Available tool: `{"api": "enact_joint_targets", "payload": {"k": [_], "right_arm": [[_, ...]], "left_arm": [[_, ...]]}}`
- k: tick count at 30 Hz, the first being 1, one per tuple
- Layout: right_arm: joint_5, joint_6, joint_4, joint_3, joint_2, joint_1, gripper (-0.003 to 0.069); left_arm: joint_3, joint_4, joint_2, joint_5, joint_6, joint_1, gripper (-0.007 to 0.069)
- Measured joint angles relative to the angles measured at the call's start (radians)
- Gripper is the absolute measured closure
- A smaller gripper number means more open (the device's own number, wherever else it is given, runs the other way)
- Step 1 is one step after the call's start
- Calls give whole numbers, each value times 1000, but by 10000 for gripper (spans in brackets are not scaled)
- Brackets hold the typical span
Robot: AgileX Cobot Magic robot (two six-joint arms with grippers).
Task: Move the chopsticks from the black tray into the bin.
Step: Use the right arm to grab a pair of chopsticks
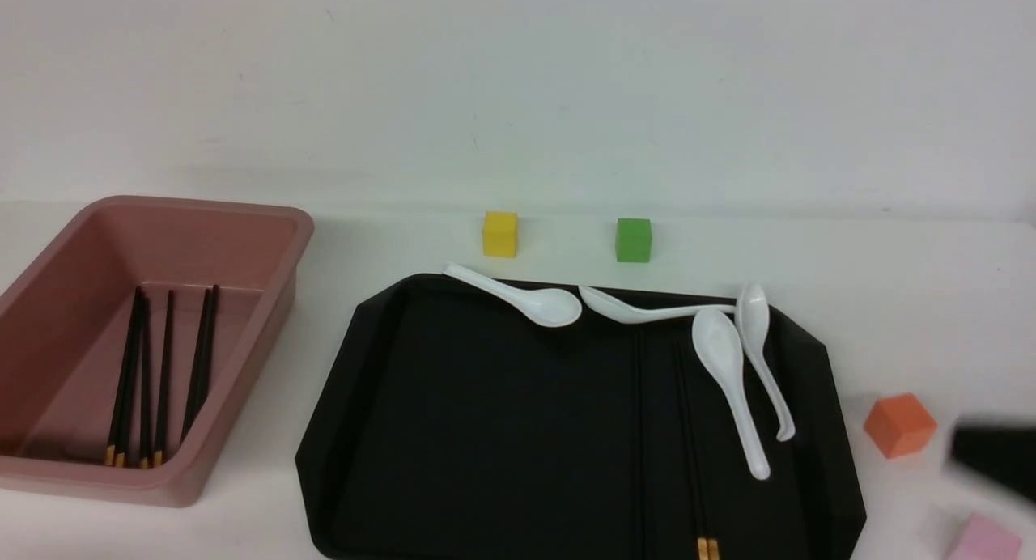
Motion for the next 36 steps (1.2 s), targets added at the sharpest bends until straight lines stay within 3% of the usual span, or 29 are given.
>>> {"api": "enact_joint_targets", "payload": {"k": [3, 6, 10, 13, 16, 21, 25, 28, 31, 36], "right_arm": [[205, -48, -43, -43, 256, 0, 657], [270, -155, 18, -55, 421, 4, 657], [269, -261, 150, -71, 579, 74, 657], [248, -241, 147, -103, 644, 189, 657], [108, -21, -16, -211, 711, 392, 656], [-9, 398, -352, -385, 797, 577, 653], [-26, 693, -595, -498, 879, 653, 634], [-27, 890, -742, -576, 950, 691, 580], [-34, 988, -809, -620, 1013, 700, 507], [-81, 1034, -831, -648, 1087, 700, 396]], "left_arm": [[0, 0, 0, 0, 0, 0, 440], [0, 0, 0, 0, 0, 0, 439], [0, 0, 0, 0, 0, 0, 434], [0, 0, 0, 0, 0, 0, 431], [0, 0, 0, 0, 0, 0, 430], [0, 0, 0, 0, 0, 0, 427], [0, 1, 0, 0, 0, 0, 426], [0, 1, 0, 0, 0, 0, 422], [0, 1, 0, 0, 0, 0, 419], [0, 1, 0, 0, 0, 0, 414]]}}
